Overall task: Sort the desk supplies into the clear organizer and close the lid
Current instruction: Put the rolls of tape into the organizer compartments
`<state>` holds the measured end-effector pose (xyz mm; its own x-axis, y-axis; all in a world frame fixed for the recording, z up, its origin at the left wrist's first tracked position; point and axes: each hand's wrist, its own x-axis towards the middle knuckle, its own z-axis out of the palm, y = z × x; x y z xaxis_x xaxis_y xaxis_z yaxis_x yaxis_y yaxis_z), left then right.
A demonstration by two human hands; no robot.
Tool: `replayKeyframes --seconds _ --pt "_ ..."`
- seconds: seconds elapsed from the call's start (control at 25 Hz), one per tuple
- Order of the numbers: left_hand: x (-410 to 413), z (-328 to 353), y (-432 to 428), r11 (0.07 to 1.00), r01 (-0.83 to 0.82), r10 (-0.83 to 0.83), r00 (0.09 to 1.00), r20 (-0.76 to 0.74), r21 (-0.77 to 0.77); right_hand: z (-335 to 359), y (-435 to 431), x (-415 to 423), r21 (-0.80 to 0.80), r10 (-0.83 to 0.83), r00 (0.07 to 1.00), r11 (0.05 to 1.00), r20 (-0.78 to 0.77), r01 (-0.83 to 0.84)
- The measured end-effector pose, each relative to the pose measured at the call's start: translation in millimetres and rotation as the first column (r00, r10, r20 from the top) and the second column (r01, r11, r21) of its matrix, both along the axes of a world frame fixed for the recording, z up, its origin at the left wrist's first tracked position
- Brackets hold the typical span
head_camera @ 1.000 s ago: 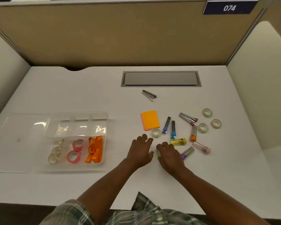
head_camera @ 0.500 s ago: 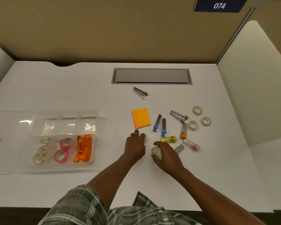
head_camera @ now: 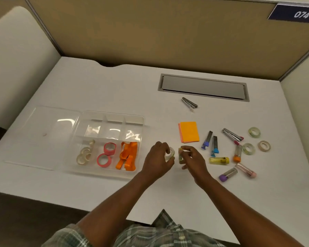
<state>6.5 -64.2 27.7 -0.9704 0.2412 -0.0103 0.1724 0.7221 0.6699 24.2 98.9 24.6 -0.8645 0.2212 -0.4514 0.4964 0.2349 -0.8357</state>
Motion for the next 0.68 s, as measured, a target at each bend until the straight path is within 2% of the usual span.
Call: replayKeyframes --seconds 0.16,0.32,0.44,0.52,0.6,0.68 --pt "-1 23 -76 0.977 -0.159 0.170 0.983 -0.075 0.144 23 -77 -27 -0.002 0.141 0.987 0.990 -0.077 -0.141" --pt "1 22 -165 0.945 -0.319 0.326 0.936 -0.131 0.066 37 -159 -47 0.063 0.363 0.918 0.932 -0.162 -0.357" --pt "5 13 -224 0.902 -0.430 0.420 0.894 -0.153 -0.036 40 -213 -61 0.178 0.550 0.802 0.835 -0.234 -0.521" --pt "9 5 -253 0.854 -0.491 0.465 0.869 -0.171 -0.174 39 -247 -70 0.279 0.670 0.693 0.741 -0.264 -0.610" --pt "14 -3 -272 0.802 -0.510 0.474 0.860 -0.189 -0.310 36 -274 -78 0.394 0.771 0.580 0.634 -0.262 -0.665" --pt "17 -10 -283 0.769 -0.516 0.482 0.856 -0.187 -0.378 30 -297 -86 0.482 0.836 0.500 0.542 -0.226 -0.688"
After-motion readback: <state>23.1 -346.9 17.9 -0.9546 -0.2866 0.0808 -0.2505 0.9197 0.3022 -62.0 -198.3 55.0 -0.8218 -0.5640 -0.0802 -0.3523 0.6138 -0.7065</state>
